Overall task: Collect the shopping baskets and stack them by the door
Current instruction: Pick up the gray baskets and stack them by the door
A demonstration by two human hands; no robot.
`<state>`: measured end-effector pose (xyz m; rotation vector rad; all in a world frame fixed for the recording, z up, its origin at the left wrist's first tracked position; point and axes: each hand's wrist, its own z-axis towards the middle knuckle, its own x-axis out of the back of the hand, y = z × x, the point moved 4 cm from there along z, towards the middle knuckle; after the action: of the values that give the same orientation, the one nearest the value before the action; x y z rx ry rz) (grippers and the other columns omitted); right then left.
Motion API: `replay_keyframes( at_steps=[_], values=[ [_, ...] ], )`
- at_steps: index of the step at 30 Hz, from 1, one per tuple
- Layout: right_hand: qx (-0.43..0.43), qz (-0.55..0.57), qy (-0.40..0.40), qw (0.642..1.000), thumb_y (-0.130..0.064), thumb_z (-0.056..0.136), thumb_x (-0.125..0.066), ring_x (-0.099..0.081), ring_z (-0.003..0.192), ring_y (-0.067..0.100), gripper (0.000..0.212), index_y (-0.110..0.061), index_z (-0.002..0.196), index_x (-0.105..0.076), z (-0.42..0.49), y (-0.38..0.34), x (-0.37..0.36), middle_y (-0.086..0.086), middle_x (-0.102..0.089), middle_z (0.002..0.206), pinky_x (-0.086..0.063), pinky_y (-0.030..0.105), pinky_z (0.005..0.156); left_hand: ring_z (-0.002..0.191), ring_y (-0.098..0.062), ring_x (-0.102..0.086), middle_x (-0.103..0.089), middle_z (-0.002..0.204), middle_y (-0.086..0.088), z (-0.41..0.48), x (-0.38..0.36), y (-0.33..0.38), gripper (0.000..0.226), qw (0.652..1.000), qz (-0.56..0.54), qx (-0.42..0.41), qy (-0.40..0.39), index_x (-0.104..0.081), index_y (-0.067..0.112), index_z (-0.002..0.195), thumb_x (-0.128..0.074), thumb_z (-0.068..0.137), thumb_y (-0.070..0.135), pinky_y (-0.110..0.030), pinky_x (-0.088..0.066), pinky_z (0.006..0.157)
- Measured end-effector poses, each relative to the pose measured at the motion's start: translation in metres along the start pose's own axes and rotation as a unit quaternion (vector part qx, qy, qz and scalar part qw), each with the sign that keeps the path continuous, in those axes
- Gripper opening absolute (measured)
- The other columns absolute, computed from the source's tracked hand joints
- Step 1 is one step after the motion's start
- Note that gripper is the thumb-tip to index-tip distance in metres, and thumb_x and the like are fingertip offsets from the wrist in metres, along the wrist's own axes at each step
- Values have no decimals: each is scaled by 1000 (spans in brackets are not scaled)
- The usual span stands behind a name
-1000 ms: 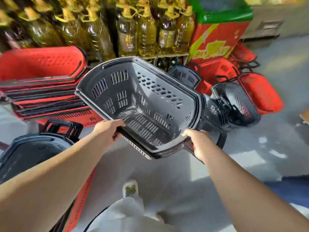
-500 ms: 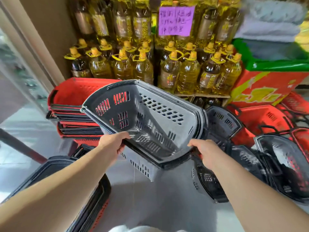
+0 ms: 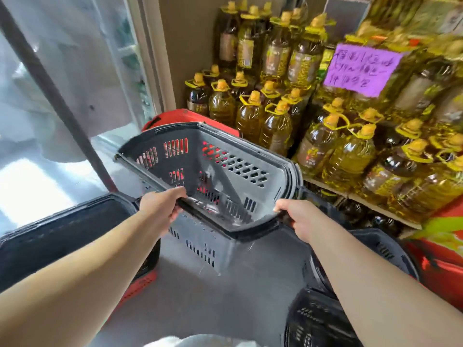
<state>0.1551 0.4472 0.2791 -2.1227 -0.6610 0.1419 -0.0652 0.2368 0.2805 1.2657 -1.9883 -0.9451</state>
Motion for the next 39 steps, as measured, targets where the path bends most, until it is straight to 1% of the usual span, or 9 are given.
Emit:
replay_keyframes(
  at_steps=[3, 7, 10, 13, 17, 24, 31, 36, 39],
  values=[
    [29, -5, -43, 999, 6, 74, -58, -43, 32, 9, 23, -9, 58, -51, 9, -18, -19, 4, -46, 52, -35, 14, 33, 26, -7, -35, -46, 34, 0, -13, 17, 8, 16, 999, -32, -14, 39, -64, -2, 81, -71, 69, 7, -12, -29, 35],
    [62, -30, -103, 992, 4, 69, -62, -53, 52, 19, 8, -4, 69, -59, 8, -35, -67, 9, -54, 62, -49, 23, 49, 34, -8, -39, -48, 48, 0, -22, 63, 14, 23, 989, -82, -50, 117, -65, 1, 90, -73, 70, 8, -21, -38, 47],
    [74, -28, -151, 985, 5, 68, -63, -54, 40, 18, 13, -3, 76, -57, 4, -43, -110, 7, -54, 48, -48, 25, 41, 41, -6, -44, -51, 60, 1, -19, 103, 8, 23, 979, -110, -57, 159, -64, 1, 95, -74, 75, 9, -21, -44, 53],
    [97, -57, -179, 977, 1, 66, -68, -50, 47, 20, 24, -6, 86, -57, 1, -45, -158, 9, -54, 57, -47, 30, 50, 52, -8, -51, -56, 69, -2, -11, 143, -4, 21, 970, -146, -55, 187, -61, 5, 94, -73, 77, 8, -20, -48, 55],
    [124, -103, -223, 961, 0, 66, -68, -45, 33, 11, 18, -10, 69, -53, -6, -46, -241, 7, -50, 53, -39, 19, 38, 64, -11, -61, -61, 76, -6, 8, 209, -20, 17, 950, -197, -39, 239, -61, 3, 89, -72, 77, 7, -19, -47, 53],
    [130, -225, -296, 919, -8, 60, -68, -48, 62, 24, 31, -3, 89, -58, -10, -48, -385, 16, -51, 72, -39, 33, 61, 29, -4, -46, -50, 36, 6, 49, 302, -40, 12, 915, -254, 6, 314, -59, 8, 70, -71, 69, 5, -15, -42, 37],
    [101, -320, -328, 883, -5, 70, -67, -40, 41, 16, 12, -4, 67, -56, -8, -47, -471, 3, -45, 41, -32, 23, 45, 31, -12, -38, -45, 40, -1, 69, 348, -55, 23, 900, -252, 81, 346, -61, 9, 63, -69, 45, 21, -18, -32, 46],
    [99, -345, -359, 862, -4, 68, -68, -48, 63, 21, 12, -1, 77, -61, 8, -61, -513, 13, -52, 69, -37, 29, 61, 34, -9, -49, -57, 44, -1, 86, 353, -50, 16, 882, -279, 97, 369, -67, 9, 66, -74, 56, 19, -16, -37, 41],
    [94, -368, -369, 848, -4, 63, -69, -44, 73, 23, 11, -7, 64, -58, 24, -67, -527, 14, -50, 76, -34, 33, 59, 38, -8, -50, -58, 58, -3, 98, 348, -45, 14, 867, -301, 88, 387, -65, 8, 71, -73, 63, 14, -13, -37, 37]
  ],
)
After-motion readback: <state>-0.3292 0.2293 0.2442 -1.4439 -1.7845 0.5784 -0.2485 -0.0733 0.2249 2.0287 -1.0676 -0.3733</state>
